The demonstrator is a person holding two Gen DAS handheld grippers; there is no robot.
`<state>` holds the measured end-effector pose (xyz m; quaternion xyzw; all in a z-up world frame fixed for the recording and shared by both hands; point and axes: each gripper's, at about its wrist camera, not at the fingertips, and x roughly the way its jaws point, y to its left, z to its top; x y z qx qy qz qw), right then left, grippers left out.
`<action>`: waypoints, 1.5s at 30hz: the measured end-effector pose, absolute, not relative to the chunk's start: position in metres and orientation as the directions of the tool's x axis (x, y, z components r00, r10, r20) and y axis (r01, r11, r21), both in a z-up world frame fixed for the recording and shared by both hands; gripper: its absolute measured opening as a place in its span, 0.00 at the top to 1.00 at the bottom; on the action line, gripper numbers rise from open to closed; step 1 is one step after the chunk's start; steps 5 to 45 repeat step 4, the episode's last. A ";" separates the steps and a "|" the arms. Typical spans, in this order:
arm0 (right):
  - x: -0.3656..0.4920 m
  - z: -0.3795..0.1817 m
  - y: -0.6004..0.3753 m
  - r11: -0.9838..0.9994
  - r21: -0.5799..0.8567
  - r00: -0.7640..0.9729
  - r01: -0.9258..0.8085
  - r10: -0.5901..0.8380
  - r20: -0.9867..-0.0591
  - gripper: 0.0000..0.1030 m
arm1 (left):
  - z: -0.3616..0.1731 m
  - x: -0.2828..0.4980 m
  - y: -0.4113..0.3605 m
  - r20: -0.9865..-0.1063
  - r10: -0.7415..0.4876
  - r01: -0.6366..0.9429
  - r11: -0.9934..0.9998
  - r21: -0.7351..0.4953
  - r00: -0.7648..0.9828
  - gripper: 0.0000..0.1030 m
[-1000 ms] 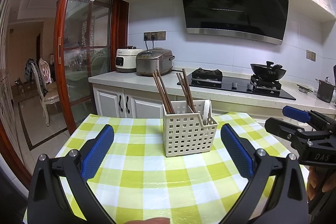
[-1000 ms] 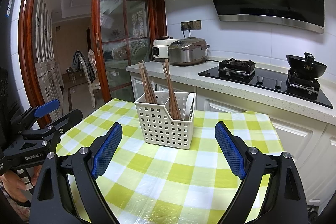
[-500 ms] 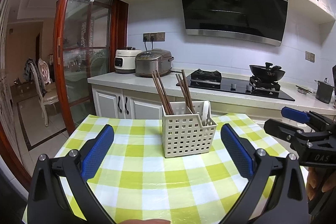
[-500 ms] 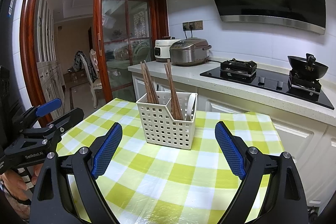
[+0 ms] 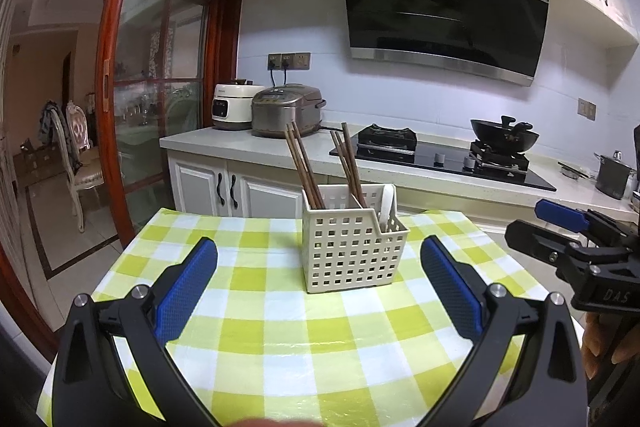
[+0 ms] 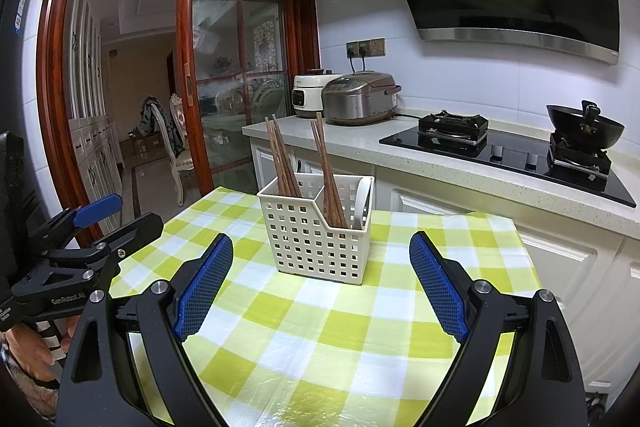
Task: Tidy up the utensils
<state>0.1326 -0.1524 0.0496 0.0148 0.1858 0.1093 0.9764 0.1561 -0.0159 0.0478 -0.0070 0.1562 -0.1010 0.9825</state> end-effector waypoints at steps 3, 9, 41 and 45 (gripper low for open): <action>0.132 0.049 -0.153 0.975 0.067 0.907 -0.210 0.220 -0.359 0.18 | 0.048 0.156 -0.016 -0.309 -0.196 0.192 0.981 -0.044 0.931 0.04; 0.132 0.049 -0.153 0.975 0.067 0.907 -0.210 0.220 -0.359 0.18 | 0.048 0.156 -0.015 -0.309 -0.195 0.191 0.981 -0.045 0.931 0.04; 0.132 0.049 -0.153 0.975 0.067 0.907 -0.210 0.220 -0.359 0.18 | 0.048 0.156 -0.015 -0.309 -0.195 0.191 0.981 -0.045 0.931 0.04; 0.132 0.049 -0.153 0.975 0.067 0.907 -0.210 0.220 -0.359 0.18 | 0.048 0.156 -0.015 -0.309 -0.195 0.191 0.981 -0.045 0.931 0.04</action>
